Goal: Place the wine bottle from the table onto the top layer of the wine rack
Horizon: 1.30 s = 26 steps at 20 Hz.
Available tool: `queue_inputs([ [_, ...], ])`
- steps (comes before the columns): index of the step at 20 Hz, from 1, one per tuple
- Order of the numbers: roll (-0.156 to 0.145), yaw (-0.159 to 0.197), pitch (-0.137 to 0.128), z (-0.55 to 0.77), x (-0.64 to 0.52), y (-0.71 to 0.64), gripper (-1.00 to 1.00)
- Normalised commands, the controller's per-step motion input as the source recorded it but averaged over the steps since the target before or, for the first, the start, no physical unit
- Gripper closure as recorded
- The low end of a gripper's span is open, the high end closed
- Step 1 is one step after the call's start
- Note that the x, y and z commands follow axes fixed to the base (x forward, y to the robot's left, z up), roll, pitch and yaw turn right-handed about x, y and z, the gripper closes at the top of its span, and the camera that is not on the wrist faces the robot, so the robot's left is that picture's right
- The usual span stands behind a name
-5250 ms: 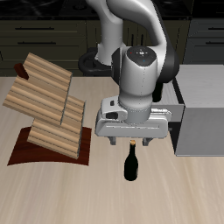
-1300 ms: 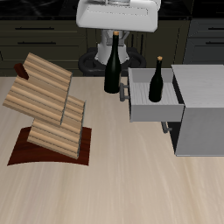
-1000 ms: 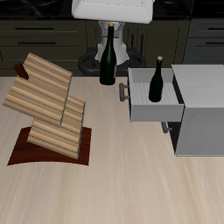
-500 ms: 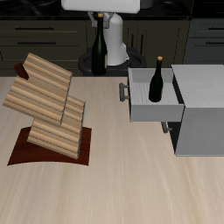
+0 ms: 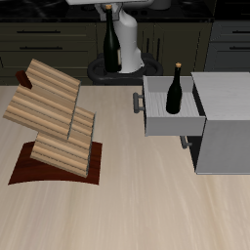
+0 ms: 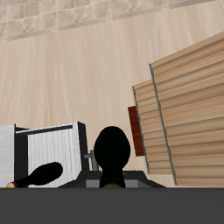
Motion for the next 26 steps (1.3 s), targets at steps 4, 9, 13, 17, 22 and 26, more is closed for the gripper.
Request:
queue_inputs([
  [4,0.049,-0.021,0.042,0.04,-0.04,-0.01,1.00],
  [9,0.077,0.003,0.056,0.07,-0.01,0.03,1.00],
  [13,0.048,0.037,0.026,0.12,-0.08,0.03,1.00],
  [17,0.084,0.002,0.069,0.05,-0.02,0.04,1.00],
  [22,0.028,-0.014,0.019,0.01,0.12,-0.05,1.00],
  [26,0.036,-0.050,0.050,-0.09,0.18,-0.05,1.00],
])
